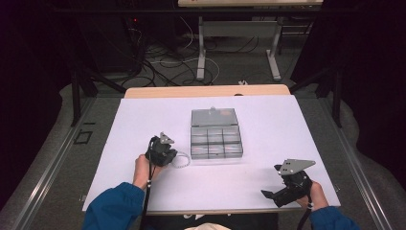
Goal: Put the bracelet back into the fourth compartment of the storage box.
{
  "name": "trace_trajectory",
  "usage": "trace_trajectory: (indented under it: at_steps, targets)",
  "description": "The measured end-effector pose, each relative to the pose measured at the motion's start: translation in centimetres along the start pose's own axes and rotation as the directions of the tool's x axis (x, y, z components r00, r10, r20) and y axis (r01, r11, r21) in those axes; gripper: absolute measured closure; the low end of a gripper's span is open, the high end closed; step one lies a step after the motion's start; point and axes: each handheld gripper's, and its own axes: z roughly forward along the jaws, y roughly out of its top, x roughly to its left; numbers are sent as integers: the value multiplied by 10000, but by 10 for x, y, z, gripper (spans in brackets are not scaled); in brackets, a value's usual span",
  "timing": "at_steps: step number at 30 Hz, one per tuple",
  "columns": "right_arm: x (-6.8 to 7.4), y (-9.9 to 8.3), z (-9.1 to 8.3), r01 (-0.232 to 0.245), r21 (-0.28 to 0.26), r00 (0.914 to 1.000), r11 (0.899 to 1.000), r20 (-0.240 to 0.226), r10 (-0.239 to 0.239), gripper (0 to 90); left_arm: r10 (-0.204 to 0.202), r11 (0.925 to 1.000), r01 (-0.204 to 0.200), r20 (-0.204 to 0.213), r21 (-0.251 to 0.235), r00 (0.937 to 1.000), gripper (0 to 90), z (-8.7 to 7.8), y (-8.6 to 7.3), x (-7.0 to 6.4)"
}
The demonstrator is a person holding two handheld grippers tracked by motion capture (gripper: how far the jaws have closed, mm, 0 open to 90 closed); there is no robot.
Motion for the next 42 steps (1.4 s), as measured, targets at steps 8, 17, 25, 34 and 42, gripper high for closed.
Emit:
trace_trajectory:
  at_steps: [8,17,25,34,42]
  targets:
    - [0,0,0,-53,109,10000,9999,-40,53,0,125,9998,-126,-66,-150,9999,852,-6,1,-3]
    - [0,-1,1,-101,-53,9999,9999,26,101,0,293,9988,-297,-118,-395,9995,851,-15,1,-5]
    - [0,0,1,-92,-38,10000,10000,32,92,0,422,9977,-427,-107,-530,9991,849,-24,2,-6]
    - [0,0,1,-69,-17,10000,10000,1,69,0,535,9961,-542,-119,-695,9985,848,-32,3,-10]
    - [0,0,0,-36,74,10000,10000,-49,36,0,779,9922,-789,-148,-963,9969,848,-39,6,-11]
